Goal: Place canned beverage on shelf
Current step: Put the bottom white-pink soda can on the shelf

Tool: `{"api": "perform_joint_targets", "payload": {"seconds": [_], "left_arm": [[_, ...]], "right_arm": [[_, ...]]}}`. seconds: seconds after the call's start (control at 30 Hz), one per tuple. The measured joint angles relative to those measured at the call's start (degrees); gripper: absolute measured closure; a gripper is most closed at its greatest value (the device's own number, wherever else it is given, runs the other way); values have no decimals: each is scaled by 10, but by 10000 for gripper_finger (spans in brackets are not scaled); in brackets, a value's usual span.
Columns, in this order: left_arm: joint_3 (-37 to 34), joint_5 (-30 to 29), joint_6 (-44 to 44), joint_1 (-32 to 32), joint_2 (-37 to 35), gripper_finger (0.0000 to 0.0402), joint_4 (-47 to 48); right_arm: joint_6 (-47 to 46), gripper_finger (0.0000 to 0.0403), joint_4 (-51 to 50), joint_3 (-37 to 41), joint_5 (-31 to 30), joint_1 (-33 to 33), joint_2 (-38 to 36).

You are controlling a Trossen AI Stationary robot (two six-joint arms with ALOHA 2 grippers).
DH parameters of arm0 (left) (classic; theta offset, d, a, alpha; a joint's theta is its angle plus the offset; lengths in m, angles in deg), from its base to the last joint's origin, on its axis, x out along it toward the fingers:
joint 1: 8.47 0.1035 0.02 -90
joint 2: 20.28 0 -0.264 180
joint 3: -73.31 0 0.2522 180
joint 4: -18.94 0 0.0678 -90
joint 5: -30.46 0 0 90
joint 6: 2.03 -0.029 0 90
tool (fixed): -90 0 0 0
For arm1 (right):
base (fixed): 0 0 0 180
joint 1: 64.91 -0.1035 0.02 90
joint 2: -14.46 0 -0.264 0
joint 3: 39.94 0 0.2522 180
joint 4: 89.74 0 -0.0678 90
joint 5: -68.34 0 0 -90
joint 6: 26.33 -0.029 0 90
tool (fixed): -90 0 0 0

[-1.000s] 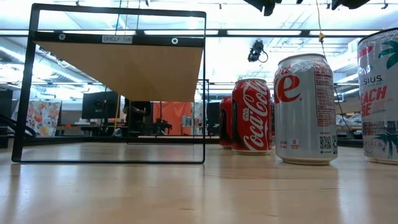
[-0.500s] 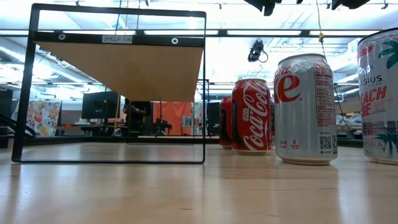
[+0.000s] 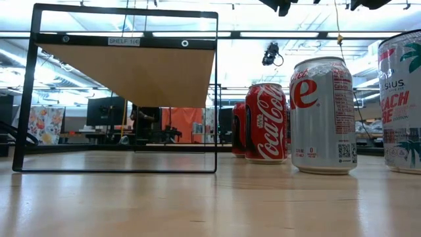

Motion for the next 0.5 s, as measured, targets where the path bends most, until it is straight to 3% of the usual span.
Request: {"api": "perform_joint_targets", "payload": {"seconds": [0.5], "left_arm": [[0, 8, 18, 2, 23, 149, 32]], "right_arm": [[0, 80, 0, 0, 4, 0, 0]]}}
